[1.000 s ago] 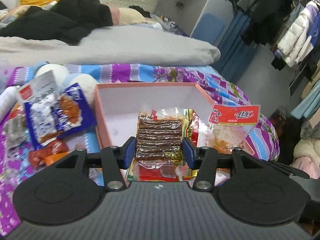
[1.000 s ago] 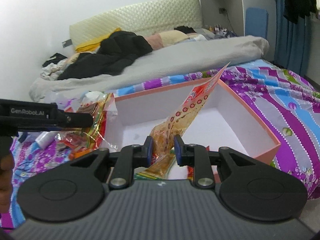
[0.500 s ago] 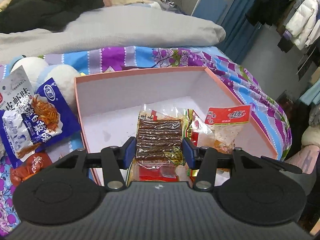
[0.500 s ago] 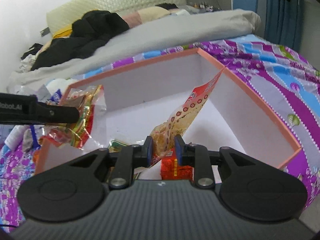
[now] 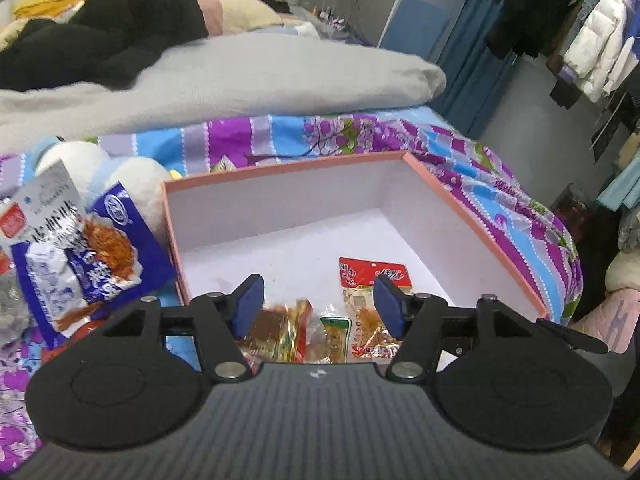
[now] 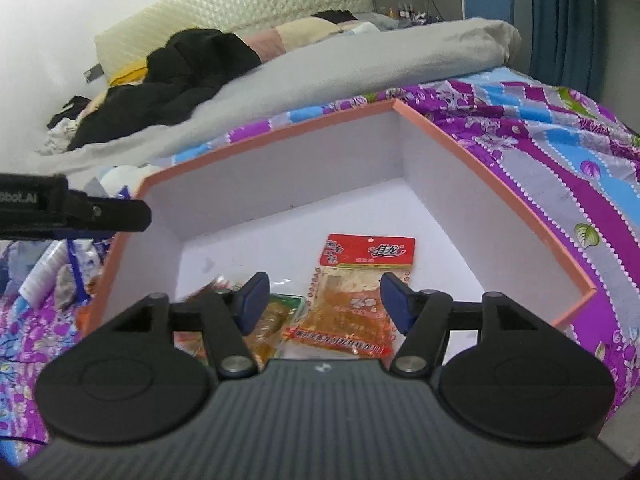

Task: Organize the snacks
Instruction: 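Open both tools to drop the packets into the pink box, then withdraw both open tools from the pink box back toward the snack pile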

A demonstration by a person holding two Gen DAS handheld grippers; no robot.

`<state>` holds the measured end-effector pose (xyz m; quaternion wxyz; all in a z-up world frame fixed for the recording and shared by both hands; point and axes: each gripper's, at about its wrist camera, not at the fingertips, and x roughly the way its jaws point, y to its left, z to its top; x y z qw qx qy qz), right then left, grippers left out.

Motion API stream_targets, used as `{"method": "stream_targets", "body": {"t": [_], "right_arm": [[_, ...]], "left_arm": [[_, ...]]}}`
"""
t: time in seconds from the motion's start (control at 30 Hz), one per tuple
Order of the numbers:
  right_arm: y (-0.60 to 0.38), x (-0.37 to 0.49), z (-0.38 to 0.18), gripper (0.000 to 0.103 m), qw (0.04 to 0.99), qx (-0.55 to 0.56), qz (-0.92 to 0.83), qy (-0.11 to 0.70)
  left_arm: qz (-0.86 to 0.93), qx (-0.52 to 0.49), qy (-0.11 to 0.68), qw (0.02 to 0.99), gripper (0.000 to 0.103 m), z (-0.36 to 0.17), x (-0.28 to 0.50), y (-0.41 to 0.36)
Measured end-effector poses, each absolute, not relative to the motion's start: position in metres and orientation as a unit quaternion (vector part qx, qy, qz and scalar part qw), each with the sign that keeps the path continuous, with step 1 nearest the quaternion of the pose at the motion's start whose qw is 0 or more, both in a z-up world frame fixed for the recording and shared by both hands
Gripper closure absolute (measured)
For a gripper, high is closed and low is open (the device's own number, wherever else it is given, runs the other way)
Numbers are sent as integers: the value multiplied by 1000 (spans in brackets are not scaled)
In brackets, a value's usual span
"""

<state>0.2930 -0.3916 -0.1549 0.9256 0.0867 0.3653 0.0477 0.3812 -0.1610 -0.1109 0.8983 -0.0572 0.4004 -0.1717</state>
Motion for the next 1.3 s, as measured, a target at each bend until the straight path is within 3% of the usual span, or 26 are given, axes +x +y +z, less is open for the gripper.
{"method": "stream_targets", "body": {"t": [0.57,1.3], "right_arm": [[-356,196,-86,39,945,83,85,304],[-296,89,-77,39,944,78,145,287]], "left_arm": [[-153,-72,337,926,36,-37,244,-109],[-118,-77,318,938,35,-33,104,-42]]}}
